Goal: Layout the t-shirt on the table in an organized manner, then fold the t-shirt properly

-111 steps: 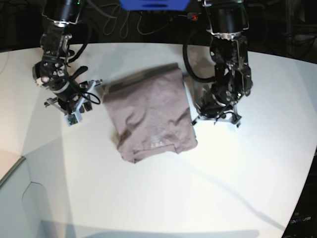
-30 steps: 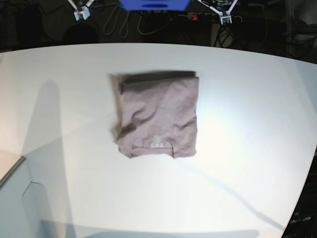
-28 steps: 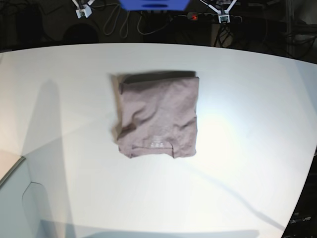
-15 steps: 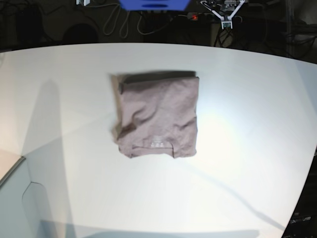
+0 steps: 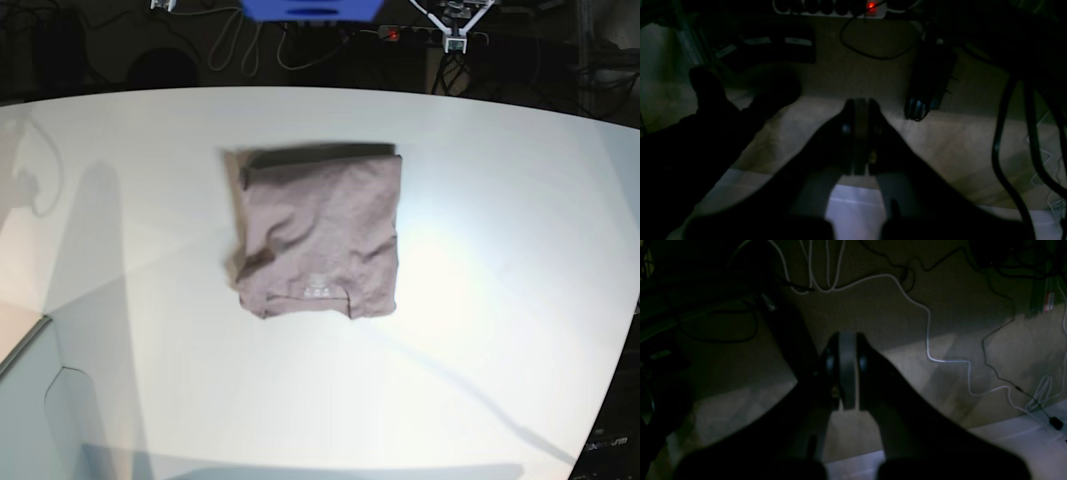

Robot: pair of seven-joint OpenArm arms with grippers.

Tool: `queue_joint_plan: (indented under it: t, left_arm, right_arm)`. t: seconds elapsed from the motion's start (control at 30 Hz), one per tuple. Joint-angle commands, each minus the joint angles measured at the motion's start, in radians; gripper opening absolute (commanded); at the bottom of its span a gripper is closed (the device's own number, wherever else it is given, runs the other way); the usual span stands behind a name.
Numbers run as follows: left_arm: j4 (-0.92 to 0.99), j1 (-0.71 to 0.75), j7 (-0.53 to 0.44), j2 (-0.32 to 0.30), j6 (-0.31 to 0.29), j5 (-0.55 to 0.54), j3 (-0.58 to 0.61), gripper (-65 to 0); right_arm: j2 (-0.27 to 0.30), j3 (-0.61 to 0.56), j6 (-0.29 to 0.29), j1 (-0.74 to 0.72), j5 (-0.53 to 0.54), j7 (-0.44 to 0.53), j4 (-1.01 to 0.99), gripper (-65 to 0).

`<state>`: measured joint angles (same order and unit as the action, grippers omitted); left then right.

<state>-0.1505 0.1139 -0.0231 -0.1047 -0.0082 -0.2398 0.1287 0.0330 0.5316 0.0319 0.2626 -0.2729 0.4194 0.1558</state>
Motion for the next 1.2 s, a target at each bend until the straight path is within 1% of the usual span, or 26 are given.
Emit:
queue_joint_plan:
  t: [0.0,0.27,0.33,0.4,0.53,0.6,0.7,0.87,1.17]
  left_arm:
    - [-0.002,0.002,-0.004,-0.005,-0.002,-0.002,-0.001,-64.9]
    - [-0.002,0.002,-0.001,-0.002,-0.003,0.006,-0.001,-64.9]
    - [-0.002,0.002,-0.001,0.0,-0.003,0.006,-0.001,-64.9]
    - [-0.002,-0.003,-0.001,0.0,-0.003,0.006,-0.001,-64.9]
    - [-0.002,-0.006,0.001,-0.002,-0.005,0.006,-0.001,-64.9]
    - [-0.002,-0.006,0.001,-0.002,-0.005,0.006,-0.001,-64.9]
    - [-0.002,-0.006,0.001,-0.002,-0.005,0.007,-0.001,-64.9]
    - [-0.002,-0.006,0.001,-0.005,-0.005,0.007,-0.001,-64.9]
    - [-0.002,-0.009,0.002,-0.005,-0.005,0.007,-0.001,-64.9]
  right_arm:
    - [0.003,0.0,-0.005,0.011,0.005,0.012,-0.002,-65.0]
    - [0.008,-0.006,-0.007,0.017,0.004,0.011,-0.003,-65.0]
    - [0.011,-0.044,-0.007,0.017,0.004,0.011,-0.003,-65.0]
    - [0.029,-0.089,-0.008,0.019,0.005,0.011,-0.003,-65.0]
    - [0.034,-0.098,-0.01,0.011,0.01,0.011,-0.003,-65.0]
    - [0.028,-0.097,-0.01,0.01,0.011,0.011,-0.003,-65.0]
    - [-0.02,-0.097,-0.01,-0.001,0.011,0.011,-0.003,-65.0]
    - [-0.075,-0.1,-0.01,-0.009,0.011,0.011,-0.003,-65.0]
    - [-0.083,-0.103,-0.01,-0.035,0.011,0.011,-0.003,-65.0]
